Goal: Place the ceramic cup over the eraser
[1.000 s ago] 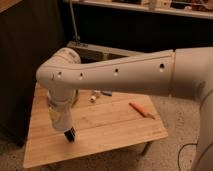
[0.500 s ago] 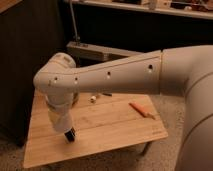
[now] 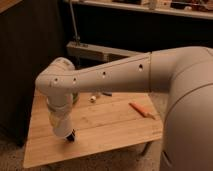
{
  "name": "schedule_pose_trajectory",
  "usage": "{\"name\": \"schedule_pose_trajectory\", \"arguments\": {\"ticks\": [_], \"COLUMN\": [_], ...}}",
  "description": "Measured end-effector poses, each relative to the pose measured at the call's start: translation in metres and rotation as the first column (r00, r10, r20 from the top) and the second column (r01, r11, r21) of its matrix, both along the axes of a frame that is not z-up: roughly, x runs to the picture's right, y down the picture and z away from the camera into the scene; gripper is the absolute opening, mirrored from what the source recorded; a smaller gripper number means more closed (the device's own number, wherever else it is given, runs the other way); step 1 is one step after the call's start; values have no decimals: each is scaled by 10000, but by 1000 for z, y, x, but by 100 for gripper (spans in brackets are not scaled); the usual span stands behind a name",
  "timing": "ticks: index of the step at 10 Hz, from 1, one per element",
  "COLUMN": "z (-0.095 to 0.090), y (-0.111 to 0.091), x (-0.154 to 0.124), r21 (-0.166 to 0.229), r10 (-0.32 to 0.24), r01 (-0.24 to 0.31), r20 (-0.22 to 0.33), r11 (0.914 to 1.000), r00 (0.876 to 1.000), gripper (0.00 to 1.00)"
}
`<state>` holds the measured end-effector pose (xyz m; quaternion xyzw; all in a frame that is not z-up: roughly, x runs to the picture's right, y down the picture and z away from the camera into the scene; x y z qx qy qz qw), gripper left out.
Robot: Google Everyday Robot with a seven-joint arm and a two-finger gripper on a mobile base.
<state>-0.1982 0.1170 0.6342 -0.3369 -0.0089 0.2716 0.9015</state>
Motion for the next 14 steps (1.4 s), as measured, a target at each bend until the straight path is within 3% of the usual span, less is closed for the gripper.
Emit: {"name": "schedule_pose_trajectory", "arguments": {"ticks": [3, 5, 10, 14], "z": [11, 21, 50, 59], "y": [6, 9, 13, 7], "x": [-4, -2, 19, 35], "r21": [-403, -400, -462, -684], "r10": [175, 225, 317, 791], "r01": [-171, -234, -395, -941], "r20": [99, -239, -1595, -1964], "r11": [9990, 9989, 9982, 9932], "r00": [9998, 9995, 9867, 9773], "gripper": [61, 69, 70, 70]}}
